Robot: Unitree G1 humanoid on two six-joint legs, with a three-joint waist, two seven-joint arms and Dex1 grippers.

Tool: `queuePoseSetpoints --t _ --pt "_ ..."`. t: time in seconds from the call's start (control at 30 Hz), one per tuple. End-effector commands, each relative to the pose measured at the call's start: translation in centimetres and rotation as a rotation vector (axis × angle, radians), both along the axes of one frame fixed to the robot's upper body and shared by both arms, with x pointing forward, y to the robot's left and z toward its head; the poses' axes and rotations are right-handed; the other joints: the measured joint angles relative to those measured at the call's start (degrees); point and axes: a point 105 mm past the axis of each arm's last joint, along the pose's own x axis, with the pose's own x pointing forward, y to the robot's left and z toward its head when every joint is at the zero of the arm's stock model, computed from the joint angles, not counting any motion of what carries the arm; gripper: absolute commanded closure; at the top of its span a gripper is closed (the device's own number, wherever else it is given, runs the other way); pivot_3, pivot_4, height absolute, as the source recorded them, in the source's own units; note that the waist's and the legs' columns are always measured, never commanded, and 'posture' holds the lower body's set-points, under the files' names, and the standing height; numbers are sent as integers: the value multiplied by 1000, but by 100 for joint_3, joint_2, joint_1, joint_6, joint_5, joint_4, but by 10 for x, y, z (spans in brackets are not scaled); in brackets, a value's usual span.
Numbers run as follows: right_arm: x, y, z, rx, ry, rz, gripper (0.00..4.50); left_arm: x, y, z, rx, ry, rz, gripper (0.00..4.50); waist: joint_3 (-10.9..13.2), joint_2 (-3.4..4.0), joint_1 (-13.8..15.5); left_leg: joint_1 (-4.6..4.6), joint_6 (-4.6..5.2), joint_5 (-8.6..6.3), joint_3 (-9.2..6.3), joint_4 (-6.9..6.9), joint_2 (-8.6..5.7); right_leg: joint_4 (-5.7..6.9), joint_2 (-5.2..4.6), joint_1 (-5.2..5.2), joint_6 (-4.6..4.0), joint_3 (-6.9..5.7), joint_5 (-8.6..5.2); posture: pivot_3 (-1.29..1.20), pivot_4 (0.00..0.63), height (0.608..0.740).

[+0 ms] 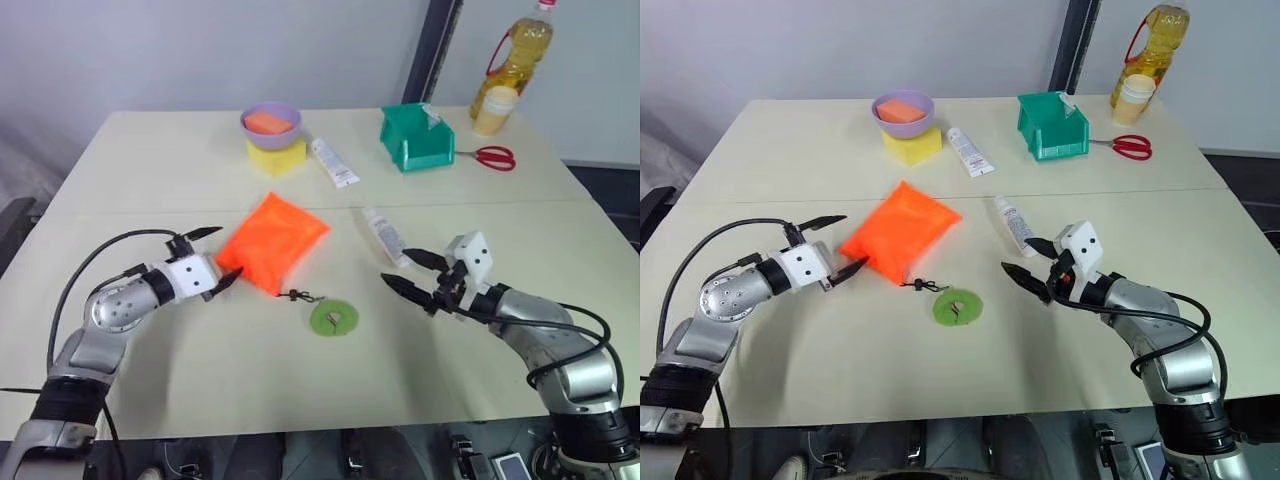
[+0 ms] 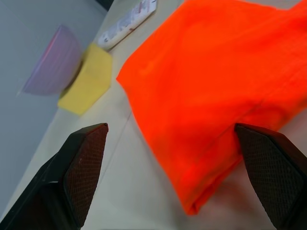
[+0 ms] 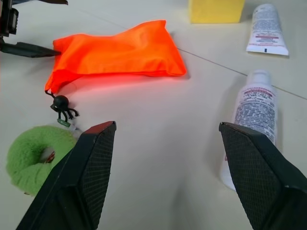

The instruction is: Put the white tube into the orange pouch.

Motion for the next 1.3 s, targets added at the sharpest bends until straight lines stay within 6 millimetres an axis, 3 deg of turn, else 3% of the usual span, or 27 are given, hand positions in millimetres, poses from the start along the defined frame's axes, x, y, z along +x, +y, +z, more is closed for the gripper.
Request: queuePoseSetpoints --t 0.03,0.37,0.93,1.03,1.27,1.3 --pt "-4 6 15 14 -59 23 945 0 2 13 -25 -35 -23 0 0 0 0 0 0 0 1 0 0 0 0 -1 3 1 2 0 150 731" --pt "-8 8 13 18 -47 37 945 -21 17 8 25 -2 -33 0 0 0 -2 2 0 0 20 -3 4 4 1 -11 5 22 3 0 150 731" --pt "-6 9 14 17 -50 39 945 9 0 11 38 -113 27 0 -1 -2 -3 3 1 0 48 2 -4 5 10 -19 28 48 15 0 150 731" --pt "-5 8 15 18 -57 30 869 12 -3 11 27 -115 15 788 -1 -2 4 3 1 0 49 3 -4 5 11 -20 29 48 16 0 150 731" --pt "-4 9 16 20 -64 27 869 16 -4 14 -12 -109 1 4476 -1 -3 6 3 1 0 52 4 -5 5 9 -20 31 51 17 0 150 731" --pt "-4 10 16 21 -65 27 869 16 -4 14 -14 -107 -2 4476 -1 -3 6 3 1 0 52 4 -5 5 9 -20 31 51 17 0 150 731"
